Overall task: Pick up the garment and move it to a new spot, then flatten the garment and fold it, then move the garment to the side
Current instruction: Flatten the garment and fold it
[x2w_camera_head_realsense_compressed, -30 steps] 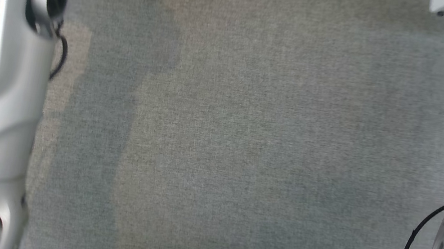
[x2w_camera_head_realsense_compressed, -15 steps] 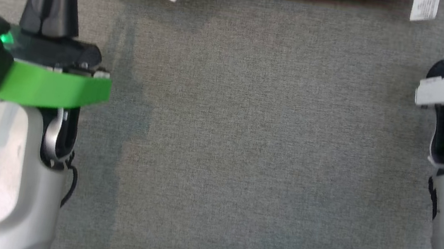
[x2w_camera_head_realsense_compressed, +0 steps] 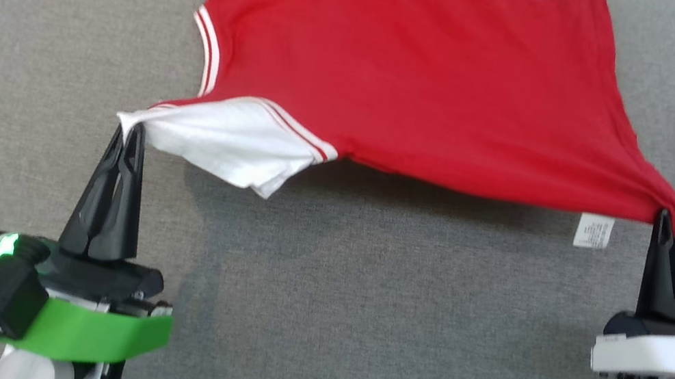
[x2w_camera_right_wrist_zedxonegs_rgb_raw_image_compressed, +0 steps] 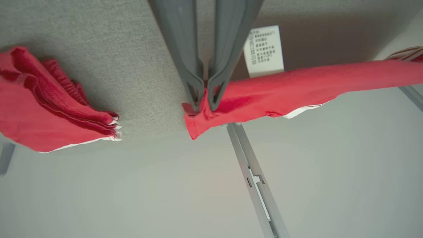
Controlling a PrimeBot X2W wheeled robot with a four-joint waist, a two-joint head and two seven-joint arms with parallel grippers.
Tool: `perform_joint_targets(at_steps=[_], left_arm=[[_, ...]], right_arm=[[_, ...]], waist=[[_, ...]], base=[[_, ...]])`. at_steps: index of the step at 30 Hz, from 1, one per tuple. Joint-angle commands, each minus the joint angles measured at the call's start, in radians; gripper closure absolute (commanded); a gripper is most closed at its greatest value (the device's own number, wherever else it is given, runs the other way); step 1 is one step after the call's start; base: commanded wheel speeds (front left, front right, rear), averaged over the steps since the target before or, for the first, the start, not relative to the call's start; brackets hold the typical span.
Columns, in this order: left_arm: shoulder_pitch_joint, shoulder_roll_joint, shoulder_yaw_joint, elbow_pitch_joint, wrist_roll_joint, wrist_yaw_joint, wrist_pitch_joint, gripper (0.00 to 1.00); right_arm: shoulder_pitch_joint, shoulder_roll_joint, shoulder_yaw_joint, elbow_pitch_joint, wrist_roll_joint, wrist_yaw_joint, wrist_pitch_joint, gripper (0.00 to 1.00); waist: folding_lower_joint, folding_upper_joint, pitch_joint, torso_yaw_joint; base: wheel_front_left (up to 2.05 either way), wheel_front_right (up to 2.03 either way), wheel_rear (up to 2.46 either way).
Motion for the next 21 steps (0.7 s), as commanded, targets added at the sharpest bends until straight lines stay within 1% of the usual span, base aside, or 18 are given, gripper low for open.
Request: perform_joint_targets(at_steps=[1,3,7,11,13,21], left_arm=[[0.046,0.002,-0.003,-0.021,0.01,0.004,0.0,1.0],[0.093,0.001,-0.017,-0.059,0.017,0.002,0.0,1.0],[0.159,0.001,-0.04,-0.122,0.024,-0.003,0.0,1.0],[0.207,0.011,-0.073,-0.124,0.01,-0.01,0.01,1.0],[0.215,0.028,-0.084,-0.099,0.025,-0.011,0.016,1.0],[0.206,0.037,-0.12,0.033,0.015,-0.016,0.021,1.0]], right_arm=[[0.054,0.006,-0.006,-0.022,0.0,-0.001,-0.004,1.0],[0.121,0.011,-0.014,-0.062,0.003,-0.001,-0.004,1.0],[0.232,0.027,-0.041,-0.15,-0.004,-0.001,0.023,1.0],[0.31,0.042,-0.068,-0.212,-0.018,-0.001,0.071,1.0],[0.326,0.047,-0.07,-0.207,-0.024,-0.001,0.09,1.0],[0.303,0.059,-0.035,-0.099,-0.011,-0.001,0.094,1.0]], waist=[[0.0001,0.0,-0.161,0.018],[0.0001,0.0,-0.192,0.023],[0.0001,0.0,-0.223,0.03],[0.0001,0.0,-0.225,0.028],[0.0001,0.0,-0.22,0.023],[0.0001,0.0,-0.181,0.009]], base=[[0.0,0.0,0.0],[0.0,0.0,0.0],[0.0,0.0,0.0],[0.0,0.0,0.0],[0.0,0.0,0.0],[0.0,0.0,0.0]])
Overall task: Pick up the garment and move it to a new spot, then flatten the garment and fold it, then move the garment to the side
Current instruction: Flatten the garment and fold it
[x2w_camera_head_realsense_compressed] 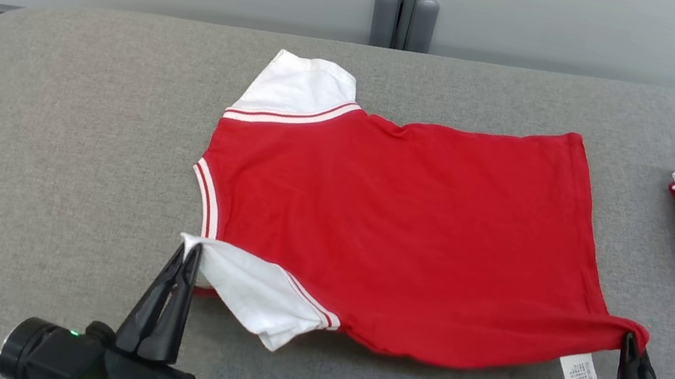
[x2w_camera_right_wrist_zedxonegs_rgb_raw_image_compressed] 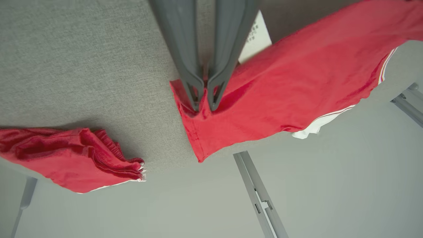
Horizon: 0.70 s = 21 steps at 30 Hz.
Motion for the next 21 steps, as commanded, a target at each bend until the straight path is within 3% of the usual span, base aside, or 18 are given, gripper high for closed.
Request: perform_joint_targets(at_steps=[1,11,21], left_arm=[[-0.004,0.006,-0.005,0.012,0.0,-0.003,-0.001,1.0],[-0.056,0.002,-0.018,0.097,-0.025,-0.005,-0.008,1.0],[-0.348,-0.01,-0.026,0.313,-0.017,-0.011,-0.023,1.0]], right_arm=[[-0.011,0.001,0.002,0.014,0.005,-0.001,-0.008,1.0],[-0.055,0.002,0.013,0.084,0.003,-0.001,-0.01,1.0],[-0.2,-0.005,0.004,0.172,0.012,-0.001,-0.022,1.0]], waist=[[0.0001,0.0,0.015,-0.005],[0.0001,0.0,0.059,-0.017],[0.0001,0.0,0.136,-0.027]], base=[[0.0,0.0,0.0],[0.0,0.0,0.0],[0.0,0.0,0.0]])
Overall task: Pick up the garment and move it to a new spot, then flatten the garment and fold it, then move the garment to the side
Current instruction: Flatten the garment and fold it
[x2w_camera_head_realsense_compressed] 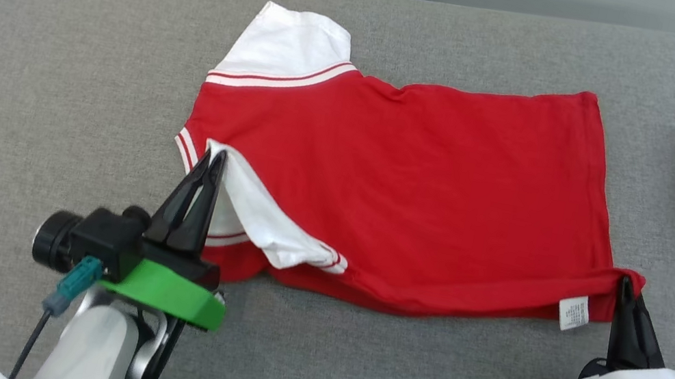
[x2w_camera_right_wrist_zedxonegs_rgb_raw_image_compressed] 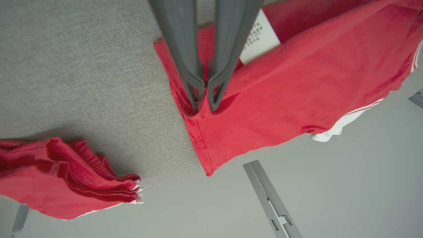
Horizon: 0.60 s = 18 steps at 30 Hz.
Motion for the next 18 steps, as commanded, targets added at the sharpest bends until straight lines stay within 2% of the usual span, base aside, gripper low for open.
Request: perform_joint_targets(at_steps=[1,6,16,17,18], left_arm=[[-0.052,-0.003,0.001,0.013,0.011,-0.002,-0.004,1.0],[-0.18,-0.012,0.015,0.12,0.024,-0.004,-0.004,1.0],[-0.265,-0.019,0.005,0.264,0.024,-0.005,-0.004,1.0],[-0.274,-0.019,0.006,0.287,0.026,0.002,-0.004,0.82],[-0.279,-0.02,0.004,0.299,0.026,0.004,-0.004,0.46]], right_arm=[[-0.03,-0.006,-0.008,0.014,-0.013,-0.001,-0.005,1.0],[-0.134,-0.001,-0.032,0.094,-0.052,0.0,-0.009,1.0],[-0.191,0.004,-0.026,0.183,-0.066,0.0,-0.033,1.0],[-0.197,0.004,-0.024,0.187,-0.064,0.0,-0.039,0.73],[-0.201,0.004,-0.024,0.187,-0.06,0.0,-0.042,0.3]], waist=[[0.0001,0.0,0.032,-0.009],[0.0001,0.0,0.084,-0.021],[0.0001,0.0,0.104,-0.032],[0.0001,0.0,0.101,-0.035],[0.0001,0.0,0.098,-0.037]], base=[[0.0,0.0,0.0],[0.0,0.0,0.0],[0.0,0.0,0.0],[0.0,0.0,0.0],[0.0,0.0,0.0]])
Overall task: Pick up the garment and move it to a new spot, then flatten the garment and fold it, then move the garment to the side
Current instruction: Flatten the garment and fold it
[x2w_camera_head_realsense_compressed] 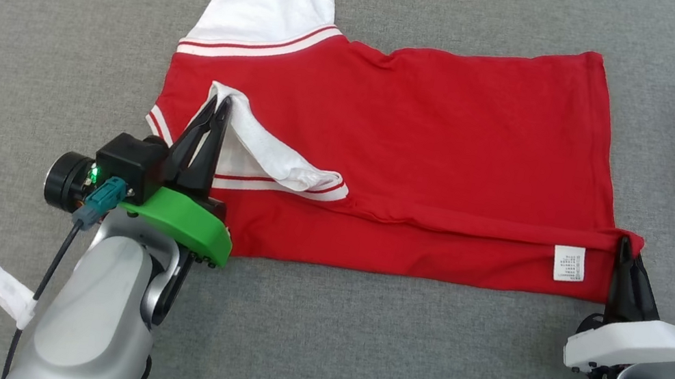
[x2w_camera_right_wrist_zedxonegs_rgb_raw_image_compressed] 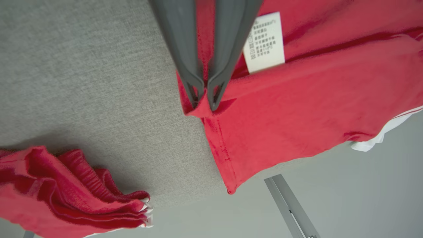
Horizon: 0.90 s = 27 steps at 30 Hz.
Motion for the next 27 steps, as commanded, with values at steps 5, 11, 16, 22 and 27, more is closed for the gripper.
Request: perform_joint_targets(at_steps=[5,11,16,22,27], left_arm=[[-0.021,0.001,-0.014,0.02,-0.009,0.015,-0.003,0.0],[0.058,0.001,0.006,-0.045,-0.022,0.037,-0.003,0.0],[0.153,0.008,0.054,-0.103,-0.027,0.054,-0.003,0.0],[0.257,0.031,0.101,-0.121,-0.055,0.085,0.015,0.0],[0.295,0.017,0.089,-0.127,-0.096,0.104,0.112,0.0]], right_arm=[[-0.009,-0.001,0.003,-0.009,0.017,0.0,-0.029,0.0],[0.029,-0.001,-0.019,-0.063,-0.004,0.0,-0.045,0.0],[0.069,-0.001,-0.039,-0.105,-0.023,0.0,-0.048,0.0],[0.11,-0.001,-0.051,-0.132,-0.027,0.0,-0.045,0.0],[0.125,-0.001,-0.051,-0.14,-0.032,0.0,-0.041,0.0]], waist=[[0.0,0.0,-0.027,-0.002],[0.0,0.0,-0.074,0.012],[0.0,0.0,-0.115,0.028],[0.0,0.0,-0.148,0.041],[0.0,0.0,-0.152,0.044]], base=[[0.0,0.0,0.0],[0.0,0.0,0.0],[0.0,0.0,0.0],[0.0,0.0,0.0],[0.0,0.0,0.0]])
